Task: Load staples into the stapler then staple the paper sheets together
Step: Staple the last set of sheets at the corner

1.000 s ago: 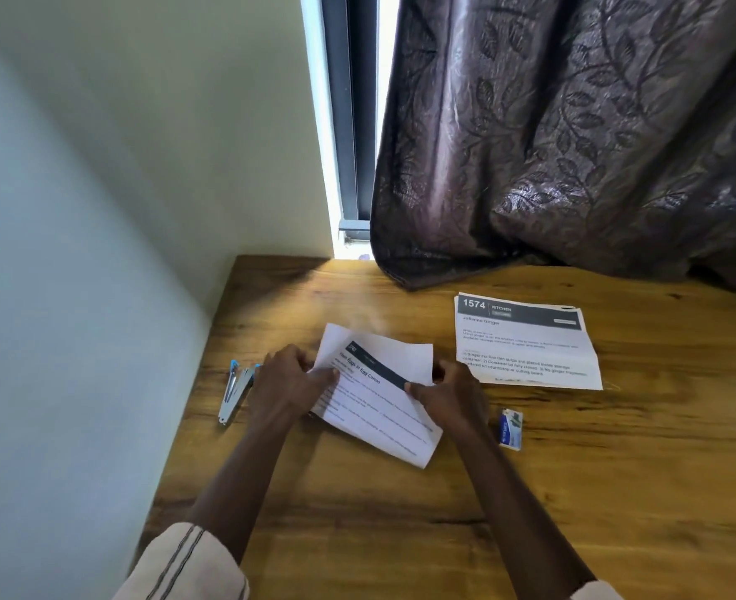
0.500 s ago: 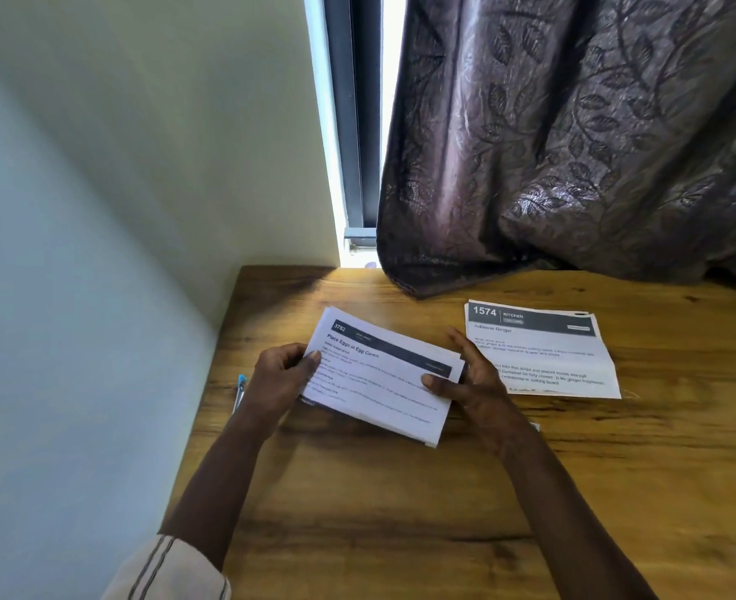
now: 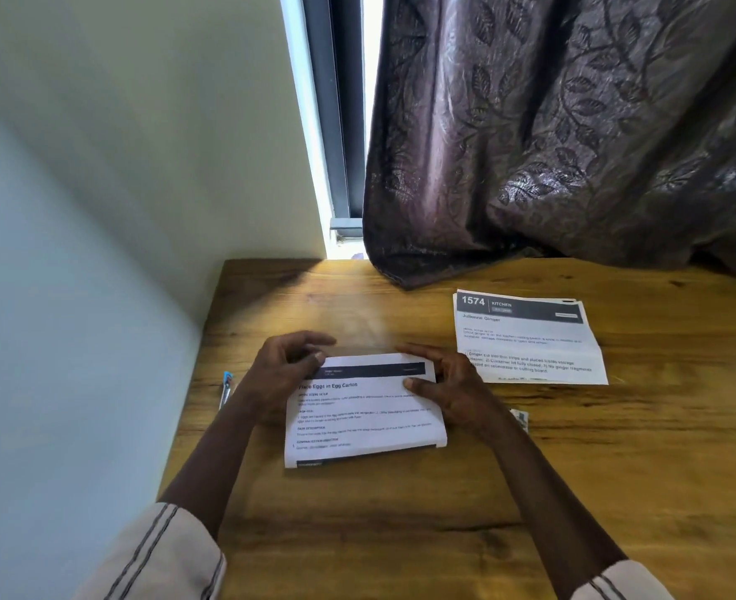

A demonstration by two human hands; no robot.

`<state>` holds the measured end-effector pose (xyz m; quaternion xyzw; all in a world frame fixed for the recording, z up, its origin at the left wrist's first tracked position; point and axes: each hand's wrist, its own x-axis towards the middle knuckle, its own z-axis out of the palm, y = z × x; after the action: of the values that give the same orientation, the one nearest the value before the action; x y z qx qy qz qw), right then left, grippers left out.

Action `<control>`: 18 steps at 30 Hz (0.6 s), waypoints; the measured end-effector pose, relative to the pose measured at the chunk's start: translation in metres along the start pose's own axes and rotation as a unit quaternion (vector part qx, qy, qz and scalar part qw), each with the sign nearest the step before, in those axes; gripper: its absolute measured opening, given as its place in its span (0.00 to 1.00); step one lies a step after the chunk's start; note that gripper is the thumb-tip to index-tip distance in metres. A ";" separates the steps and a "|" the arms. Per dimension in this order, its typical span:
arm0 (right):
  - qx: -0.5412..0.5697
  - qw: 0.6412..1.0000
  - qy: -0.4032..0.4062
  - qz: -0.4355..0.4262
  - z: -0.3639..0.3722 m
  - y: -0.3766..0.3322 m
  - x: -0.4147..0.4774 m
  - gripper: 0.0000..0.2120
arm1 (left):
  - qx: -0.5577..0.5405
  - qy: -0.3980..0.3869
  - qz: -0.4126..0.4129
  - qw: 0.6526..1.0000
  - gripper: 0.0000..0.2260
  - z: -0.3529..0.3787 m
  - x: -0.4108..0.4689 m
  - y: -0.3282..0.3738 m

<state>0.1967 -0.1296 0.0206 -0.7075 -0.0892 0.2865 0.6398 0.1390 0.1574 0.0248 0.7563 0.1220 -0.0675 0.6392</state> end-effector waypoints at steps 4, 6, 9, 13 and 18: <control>0.004 1.000 0.019 0.017 -0.006 0.005 0.002 0.22 | -0.006 -0.014 -0.016 1.000 0.08 -0.001 0.003 -0.004; 0.006 1.000 0.026 0.017 -0.006 0.007 0.002 0.22 | -0.019 -0.028 -0.020 0.999 0.12 -0.004 0.004 -0.003; 0.018 0.999 0.030 0.014 -0.004 0.010 0.005 0.21 | -0.023 -0.056 -0.025 0.998 0.14 -0.004 0.004 -0.003; -0.010 0.999 0.051 -0.002 -0.002 0.016 0.009 0.17 | -0.034 -0.069 -0.023 0.997 0.16 -0.007 0.005 -0.007; 0.023 0.998 0.056 -0.013 0.001 0.017 0.008 0.15 | -0.045 -0.065 -0.020 0.997 0.22 -0.004 0.002 -0.011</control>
<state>0.1985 -0.1276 0.0025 -0.7065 -0.0555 0.2401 0.6634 0.1381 0.1633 0.0142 0.7178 0.0982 -0.1242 0.6780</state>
